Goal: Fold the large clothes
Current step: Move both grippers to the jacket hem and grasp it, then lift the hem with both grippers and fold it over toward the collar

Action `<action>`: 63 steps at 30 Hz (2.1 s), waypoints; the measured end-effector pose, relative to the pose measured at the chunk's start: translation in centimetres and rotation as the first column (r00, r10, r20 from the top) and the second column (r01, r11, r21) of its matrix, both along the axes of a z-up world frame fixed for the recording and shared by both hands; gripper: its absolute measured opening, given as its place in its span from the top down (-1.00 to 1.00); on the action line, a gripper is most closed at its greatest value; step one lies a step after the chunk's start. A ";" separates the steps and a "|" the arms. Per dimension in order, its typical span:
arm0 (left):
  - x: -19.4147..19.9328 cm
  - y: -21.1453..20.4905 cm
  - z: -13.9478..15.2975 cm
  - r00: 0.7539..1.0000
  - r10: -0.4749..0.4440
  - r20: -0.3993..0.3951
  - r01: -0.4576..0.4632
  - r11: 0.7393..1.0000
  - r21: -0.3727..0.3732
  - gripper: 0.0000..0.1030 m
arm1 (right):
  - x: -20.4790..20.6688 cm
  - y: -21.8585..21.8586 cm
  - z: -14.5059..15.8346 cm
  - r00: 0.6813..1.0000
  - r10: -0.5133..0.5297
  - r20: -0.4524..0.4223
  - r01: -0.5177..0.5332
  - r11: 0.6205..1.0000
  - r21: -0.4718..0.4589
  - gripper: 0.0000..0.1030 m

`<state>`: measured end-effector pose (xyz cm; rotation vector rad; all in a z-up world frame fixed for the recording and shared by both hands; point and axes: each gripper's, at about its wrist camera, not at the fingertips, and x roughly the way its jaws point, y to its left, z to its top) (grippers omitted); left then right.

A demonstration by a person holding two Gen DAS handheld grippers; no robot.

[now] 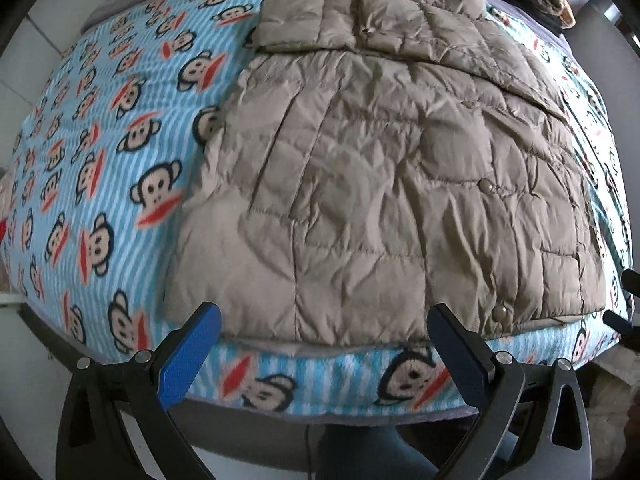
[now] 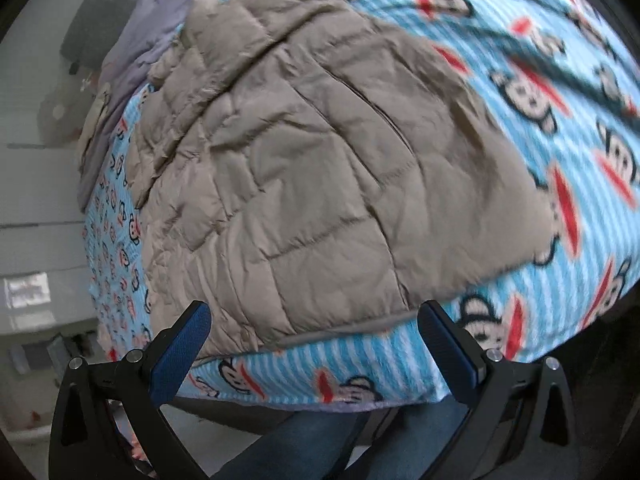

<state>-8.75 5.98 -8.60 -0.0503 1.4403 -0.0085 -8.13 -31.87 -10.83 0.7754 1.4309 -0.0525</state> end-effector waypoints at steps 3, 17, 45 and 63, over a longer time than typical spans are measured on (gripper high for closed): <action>-0.3 0.5 -0.6 1.000 0.018 -0.024 -0.018 1.000 -0.003 -1.00 | -0.7 -0.8 -0.9 0.999 -0.042 -0.021 0.043 0.999 0.028 -0.99; -3.2 7.8 -4.5 0.957 0.252 -0.143 -0.287 0.890 -0.355 -1.00 | -4.4 -4.5 -3.9 0.968 -0.242 -0.072 0.251 0.952 0.175 -0.99; 1.4 8.0 -8.8 0.978 0.134 -0.162 -0.203 0.805 -0.557 0.75 | -5.0 -5.8 -8.6 0.826 -0.559 -0.072 0.552 0.777 0.301 0.76; 14.6 6.1 5.0 0.942 0.258 0.212 -0.113 0.844 -0.525 0.75 | 10.5 -7.3 4.4 0.931 -0.242 0.273 0.170 0.950 0.262 0.83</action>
